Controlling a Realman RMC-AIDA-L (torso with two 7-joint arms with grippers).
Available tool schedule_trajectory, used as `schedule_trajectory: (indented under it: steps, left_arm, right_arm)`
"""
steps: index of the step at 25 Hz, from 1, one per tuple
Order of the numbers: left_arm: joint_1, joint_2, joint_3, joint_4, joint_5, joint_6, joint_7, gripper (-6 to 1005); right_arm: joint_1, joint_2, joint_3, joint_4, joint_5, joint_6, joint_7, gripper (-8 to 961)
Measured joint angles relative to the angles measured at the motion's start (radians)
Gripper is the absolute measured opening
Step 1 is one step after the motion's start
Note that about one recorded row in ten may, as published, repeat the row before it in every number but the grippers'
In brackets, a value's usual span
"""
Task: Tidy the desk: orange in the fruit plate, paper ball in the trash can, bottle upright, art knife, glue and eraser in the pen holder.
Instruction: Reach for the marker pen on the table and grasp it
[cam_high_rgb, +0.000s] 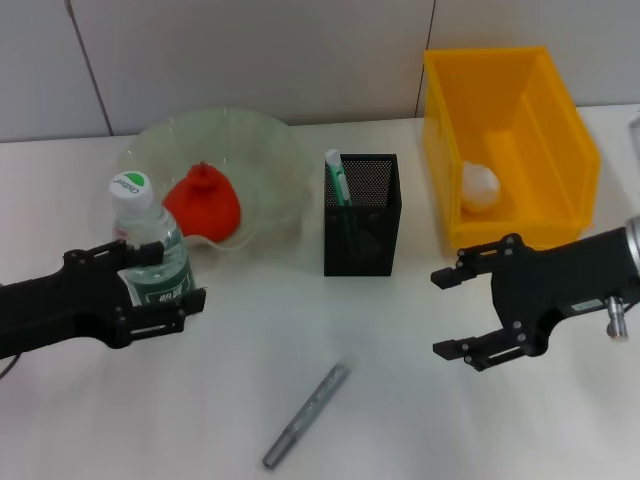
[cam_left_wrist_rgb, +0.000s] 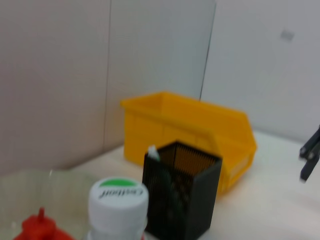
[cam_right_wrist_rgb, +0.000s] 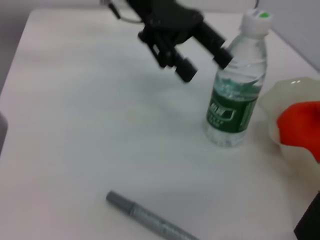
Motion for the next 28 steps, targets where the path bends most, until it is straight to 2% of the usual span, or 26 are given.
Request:
schedule_trajectory:
  steps: [3, 7, 11, 12, 17, 21, 22, 28]
  left_arm:
    - [0.0, -0.001, 0.023, 0.081, 0.102, 0.005, -0.107, 841]
    - [0.007, -0.002, 0.122, 0.233, 0.241, 0.009, -0.31, 840]
    - [0.006, -0.001, 0.208, 0.353, 0.292, 0.022, -0.476, 840]
    - [0.006, -0.001, 0.208, 0.353, 0.292, 0.022, -0.476, 840]
    - [-0.024, 0.0, 0.334, 0.486, 0.443, 0.042, -0.696, 840]
    - [-0.063, -0.003, 0.404, 0.517, 0.526, 0.058, -0.829, 840]
    - [-0.093, -0.003, 0.432, 0.513, 0.548, 0.059, -0.898, 840]
    - [-0.144, -0.006, 0.45, 0.489, 0.569, 0.052, -0.987, 840]
  right_arm:
    - [-0.007, 0.001, 0.04, -0.051, 0.026, 0.0, -0.023, 774]
    - [-0.028, 0.001, 0.055, -0.084, 0.054, 0.005, -0.04, 774]
    - [-0.05, 0.0, 0.058, -0.101, 0.103, 0.008, -0.052, 774]
    - [-0.053, 0.0, 0.062, -0.109, 0.116, 0.008, -0.058, 774]
    - [-0.053, 0.0, 0.093, -0.15, 0.136, -0.001, -0.09, 774]
    - [-0.064, 0.001, 0.094, -0.163, 0.17, -0.003, -0.107, 775]
    - [-0.069, 0.001, 0.095, -0.167, 0.183, -0.004, -0.11, 775]
    - [-0.08, 0.001, 0.102, -0.179, 0.195, -0.008, -0.132, 775]
